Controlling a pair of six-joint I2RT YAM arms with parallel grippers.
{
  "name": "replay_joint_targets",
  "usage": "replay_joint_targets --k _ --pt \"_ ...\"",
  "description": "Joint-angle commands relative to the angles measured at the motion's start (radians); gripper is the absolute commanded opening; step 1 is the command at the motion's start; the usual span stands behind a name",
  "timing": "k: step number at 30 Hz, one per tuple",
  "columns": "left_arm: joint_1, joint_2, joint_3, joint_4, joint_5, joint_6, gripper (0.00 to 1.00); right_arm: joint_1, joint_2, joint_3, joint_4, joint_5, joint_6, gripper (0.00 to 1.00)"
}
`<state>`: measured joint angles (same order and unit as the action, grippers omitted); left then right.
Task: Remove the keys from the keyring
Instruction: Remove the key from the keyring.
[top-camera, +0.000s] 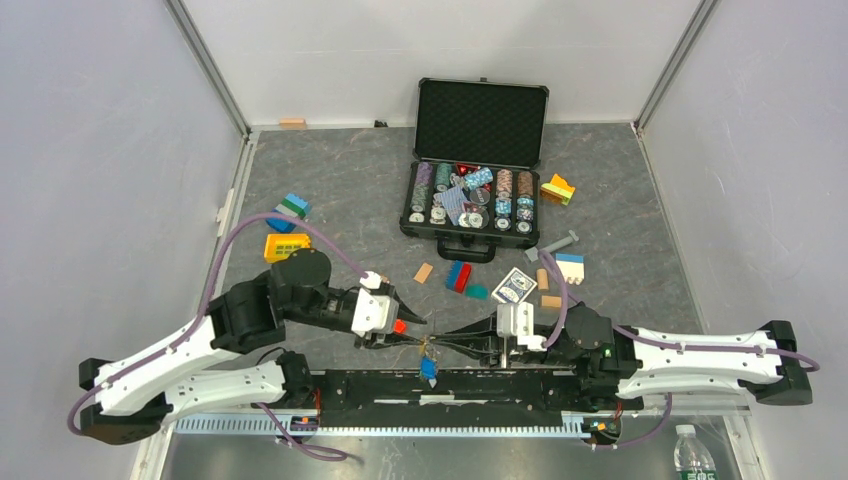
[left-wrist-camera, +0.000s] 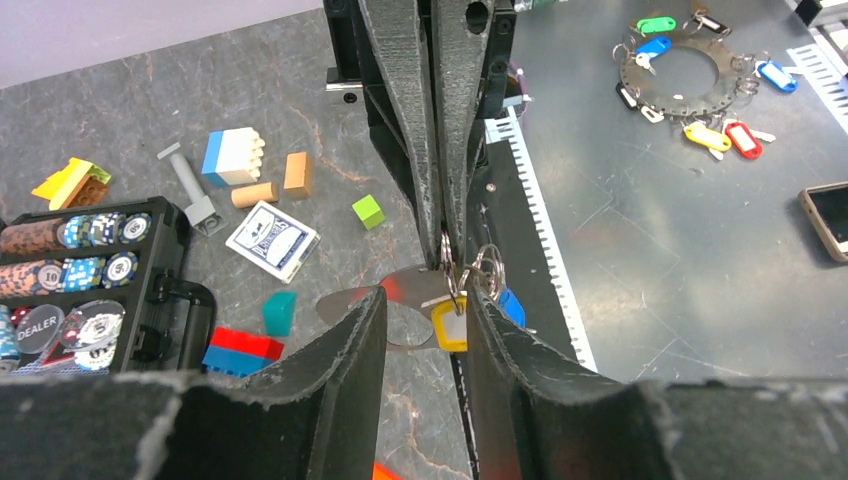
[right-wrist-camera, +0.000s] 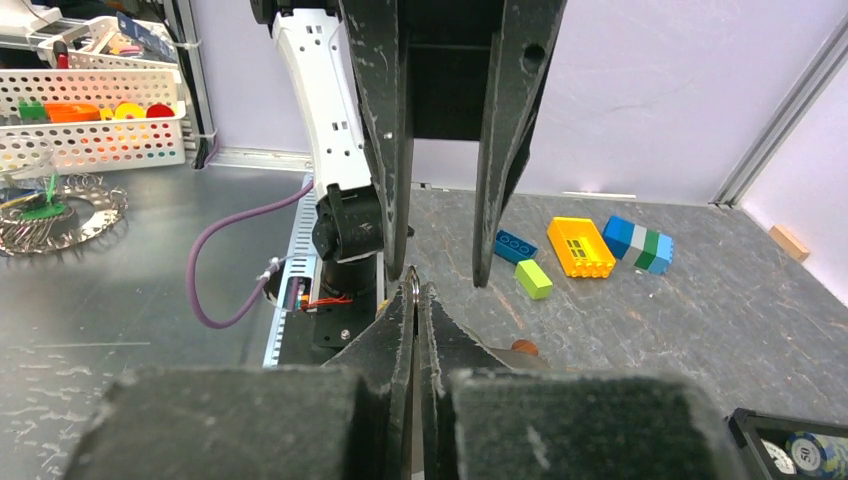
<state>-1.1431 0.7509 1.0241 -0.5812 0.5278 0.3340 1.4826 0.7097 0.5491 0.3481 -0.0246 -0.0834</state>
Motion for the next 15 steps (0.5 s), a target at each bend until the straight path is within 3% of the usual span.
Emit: replay_joint_targets --k 1,9,15 --pt "-0.005 0.007 -0.025 0.143 0.027 -0.091 0.42 -0.001 -0.018 0.003 0.106 0.018 -0.01 0.0" --pt "-0.005 0.043 -0.015 0.12 0.057 -0.09 0.34 -0.002 -0.033 -0.004 0.116 0.018 -0.009 0.0" --pt "-0.005 0.047 -0.004 0.093 0.048 -0.081 0.4 0.0 -0.046 -0.011 0.118 0.038 -0.012 0.0"
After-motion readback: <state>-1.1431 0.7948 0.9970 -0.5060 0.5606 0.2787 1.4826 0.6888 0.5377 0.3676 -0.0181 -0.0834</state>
